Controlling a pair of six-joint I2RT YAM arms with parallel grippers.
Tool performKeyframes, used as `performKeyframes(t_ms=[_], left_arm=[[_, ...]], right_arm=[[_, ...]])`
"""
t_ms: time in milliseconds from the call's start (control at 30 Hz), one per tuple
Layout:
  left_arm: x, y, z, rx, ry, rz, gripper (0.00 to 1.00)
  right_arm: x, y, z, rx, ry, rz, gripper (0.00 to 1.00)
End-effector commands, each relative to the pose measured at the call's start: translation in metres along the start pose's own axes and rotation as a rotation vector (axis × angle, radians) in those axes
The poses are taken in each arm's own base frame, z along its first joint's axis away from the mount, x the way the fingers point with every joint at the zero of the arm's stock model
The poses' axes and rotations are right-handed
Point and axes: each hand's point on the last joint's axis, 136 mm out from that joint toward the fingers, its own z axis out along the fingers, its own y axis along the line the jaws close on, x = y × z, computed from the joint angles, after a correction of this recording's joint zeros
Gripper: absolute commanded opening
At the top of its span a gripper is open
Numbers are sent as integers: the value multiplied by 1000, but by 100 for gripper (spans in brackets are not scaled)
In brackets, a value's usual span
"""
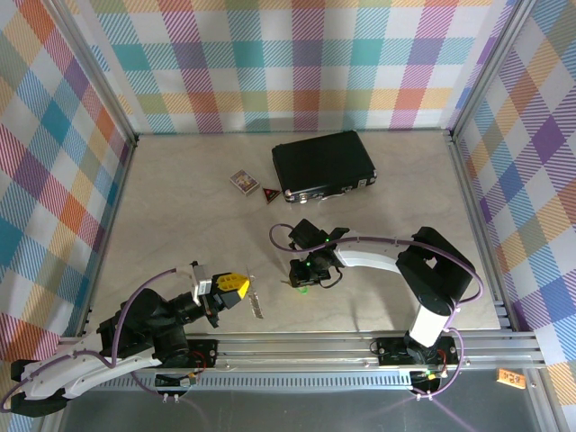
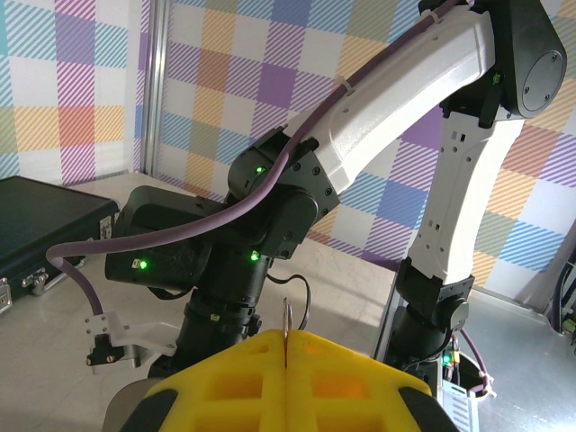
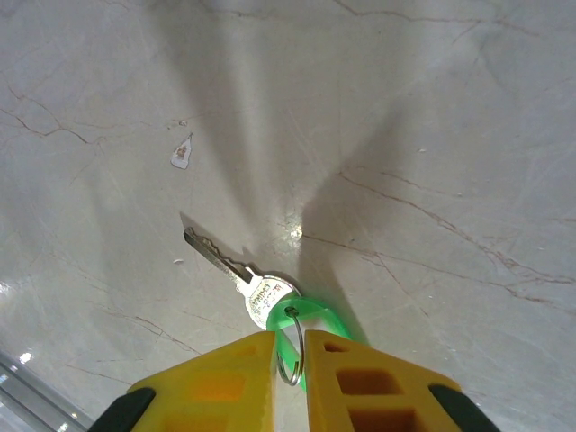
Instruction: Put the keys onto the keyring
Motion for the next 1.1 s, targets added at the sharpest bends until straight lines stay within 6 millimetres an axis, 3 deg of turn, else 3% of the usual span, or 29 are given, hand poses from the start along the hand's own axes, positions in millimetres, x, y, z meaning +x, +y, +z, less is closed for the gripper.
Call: performKeyframes(t_ms=[0,667,867,1067], left_arm=[[-14,-4,0,15,-55,10,0],[-15,-4,1,12,-54,15,0],[-17,-5,3,14,-47,13,0],[-25,-7,7,13,-26,6,0]], right_arm=[[1,-2,5,0,15,11,15],[1,-5,0,6,-8,0,3],[-4,-1,-17,-13,-84,-62,0],[-4,4,-48,-44,-217,-201,0]])
